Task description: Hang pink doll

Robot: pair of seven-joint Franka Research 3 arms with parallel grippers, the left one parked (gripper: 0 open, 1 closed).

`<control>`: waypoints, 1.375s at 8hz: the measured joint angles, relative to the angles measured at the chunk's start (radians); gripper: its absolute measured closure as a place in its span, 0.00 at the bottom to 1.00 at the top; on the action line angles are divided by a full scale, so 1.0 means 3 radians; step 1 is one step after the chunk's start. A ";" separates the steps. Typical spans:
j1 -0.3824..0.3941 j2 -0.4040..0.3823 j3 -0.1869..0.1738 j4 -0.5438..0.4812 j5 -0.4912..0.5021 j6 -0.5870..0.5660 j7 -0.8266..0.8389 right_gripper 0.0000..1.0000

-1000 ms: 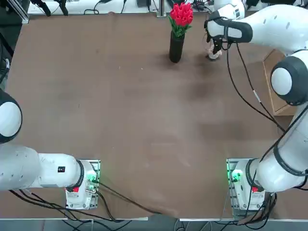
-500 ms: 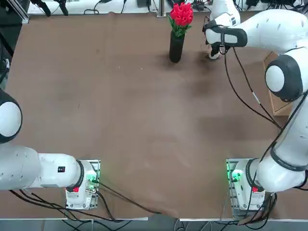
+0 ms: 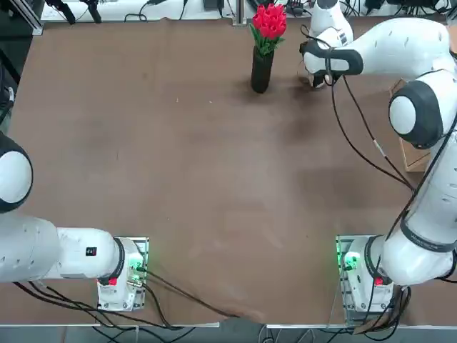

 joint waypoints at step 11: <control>-0.0007 0.0080 -0.0013 0.0039 -0.0084 0.0093 0.0025 0.85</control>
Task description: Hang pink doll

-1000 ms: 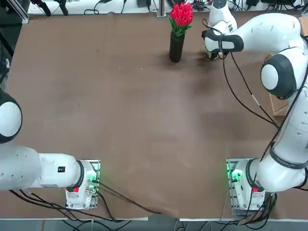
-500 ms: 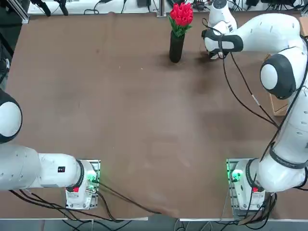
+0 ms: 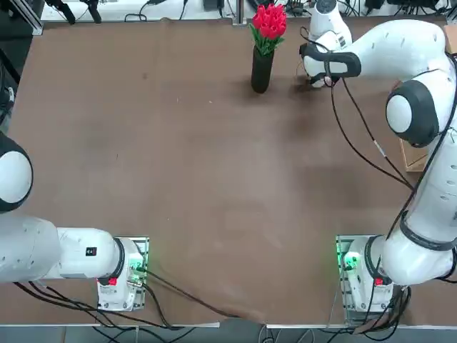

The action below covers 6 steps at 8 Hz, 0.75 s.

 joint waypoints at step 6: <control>-0.0001 -0.0044 -0.0046 0.0071 -0.0010 -0.0383 0.0131 0.96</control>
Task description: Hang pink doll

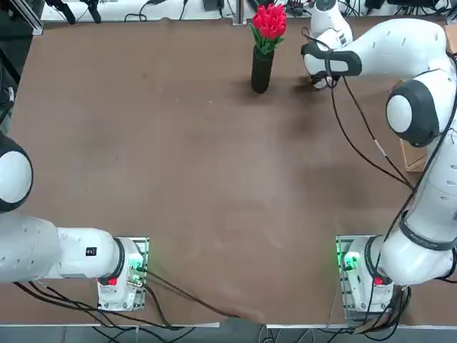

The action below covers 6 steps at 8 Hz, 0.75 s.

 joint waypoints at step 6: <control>-0.0018 -0.0847 -0.0501 0.0074 -0.0245 -0.1085 0.0113 0.96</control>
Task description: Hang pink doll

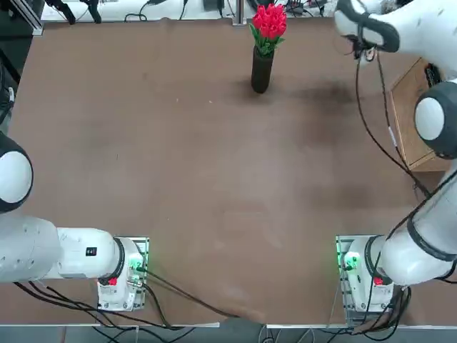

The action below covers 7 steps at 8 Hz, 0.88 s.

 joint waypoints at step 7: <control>-0.0292 -0.0454 -0.0353 -0.0300 -0.0025 0.0112 -0.0358 0.96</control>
